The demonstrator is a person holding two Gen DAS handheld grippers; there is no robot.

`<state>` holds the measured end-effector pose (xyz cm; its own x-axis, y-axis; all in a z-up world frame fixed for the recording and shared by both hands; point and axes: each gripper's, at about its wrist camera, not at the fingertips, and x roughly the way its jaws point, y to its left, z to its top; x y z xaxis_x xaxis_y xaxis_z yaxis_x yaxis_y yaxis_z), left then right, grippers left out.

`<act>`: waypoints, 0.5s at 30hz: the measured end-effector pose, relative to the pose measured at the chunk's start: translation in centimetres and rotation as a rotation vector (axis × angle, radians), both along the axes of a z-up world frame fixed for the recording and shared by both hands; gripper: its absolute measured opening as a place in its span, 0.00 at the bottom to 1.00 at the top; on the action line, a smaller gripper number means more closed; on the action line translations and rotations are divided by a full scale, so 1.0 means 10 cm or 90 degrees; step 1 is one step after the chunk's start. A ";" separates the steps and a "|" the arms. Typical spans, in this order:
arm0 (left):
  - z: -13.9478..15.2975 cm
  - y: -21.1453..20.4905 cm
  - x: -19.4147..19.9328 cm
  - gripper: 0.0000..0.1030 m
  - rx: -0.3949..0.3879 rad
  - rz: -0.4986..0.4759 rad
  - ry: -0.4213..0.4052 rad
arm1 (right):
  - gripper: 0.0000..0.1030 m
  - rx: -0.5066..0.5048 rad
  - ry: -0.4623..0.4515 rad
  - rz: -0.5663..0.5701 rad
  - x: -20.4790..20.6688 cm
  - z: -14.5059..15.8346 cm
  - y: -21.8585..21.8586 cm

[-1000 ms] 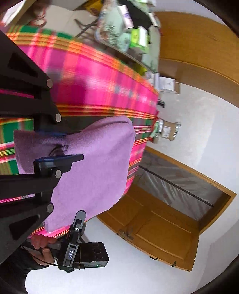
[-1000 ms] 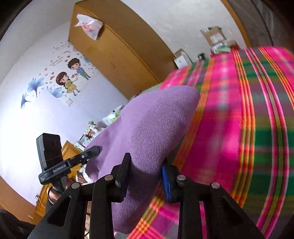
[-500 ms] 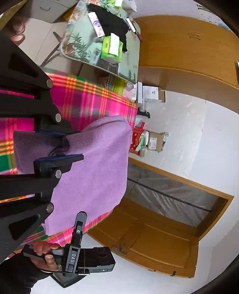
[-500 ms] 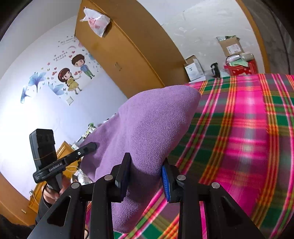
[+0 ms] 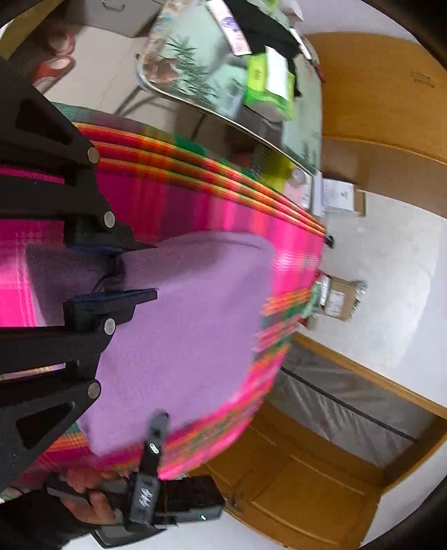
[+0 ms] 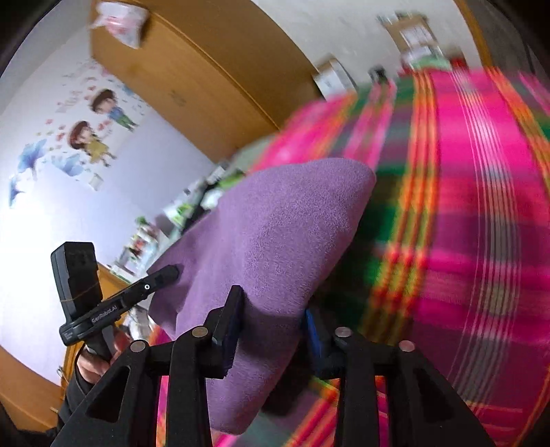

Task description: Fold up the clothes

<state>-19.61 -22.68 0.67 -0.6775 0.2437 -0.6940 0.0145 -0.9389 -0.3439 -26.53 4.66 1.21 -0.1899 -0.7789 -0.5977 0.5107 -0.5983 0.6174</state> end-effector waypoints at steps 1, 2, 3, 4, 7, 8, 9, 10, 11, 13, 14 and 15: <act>-0.02 -0.03 0.06 0.21 0.015 0.002 0.004 | 0.42 -0.002 -0.006 -0.004 -0.01 -0.04 0.04; -0.01 -0.06 0.12 0.21 0.024 0.007 0.006 | 0.42 -0.006 -0.003 -0.011 0.00 -0.02 0.09; 0.01 -0.08 0.17 0.21 0.032 0.011 0.007 | 0.42 -0.011 -0.001 -0.017 0.01 0.00 0.14; 0.06 -0.10 0.24 0.20 0.029 0.018 0.014 | 0.42 -0.010 0.007 -0.022 0.02 0.03 0.18; 0.23 -0.10 0.43 0.20 0.013 0.033 0.042 | 0.42 0.009 0.059 -0.039 0.10 0.18 0.28; 0.30 -0.10 0.48 0.20 0.006 0.038 0.054 | 0.42 0.012 0.074 -0.041 0.14 0.23 0.30; 0.37 -0.08 0.49 0.20 0.001 0.042 0.066 | 0.41 0.020 0.094 -0.043 0.18 0.28 0.30; 0.44 -0.07 0.49 0.20 -0.004 0.045 0.077 | 0.40 0.034 0.115 -0.043 0.22 0.33 0.27; 0.49 -0.03 0.47 0.20 -0.014 0.045 0.085 | 0.37 0.044 0.129 -0.040 0.25 0.37 0.22; 0.49 0.03 0.37 0.20 -0.037 0.042 0.081 | 0.33 0.064 0.154 -0.032 0.28 0.42 0.13; 0.46 0.07 0.31 0.20 -0.041 0.040 0.073 | 0.31 0.069 0.160 -0.028 0.27 0.42 0.08; 0.39 0.08 0.25 0.20 -0.046 0.039 0.059 | 0.29 0.073 0.166 -0.024 0.26 0.43 0.03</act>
<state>-17.09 -21.86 4.61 -0.7517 0.1516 -0.6418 0.0440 -0.9595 -0.2782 -23.95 4.99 5.47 -0.3760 -0.6982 -0.6092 0.6197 -0.6782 0.3949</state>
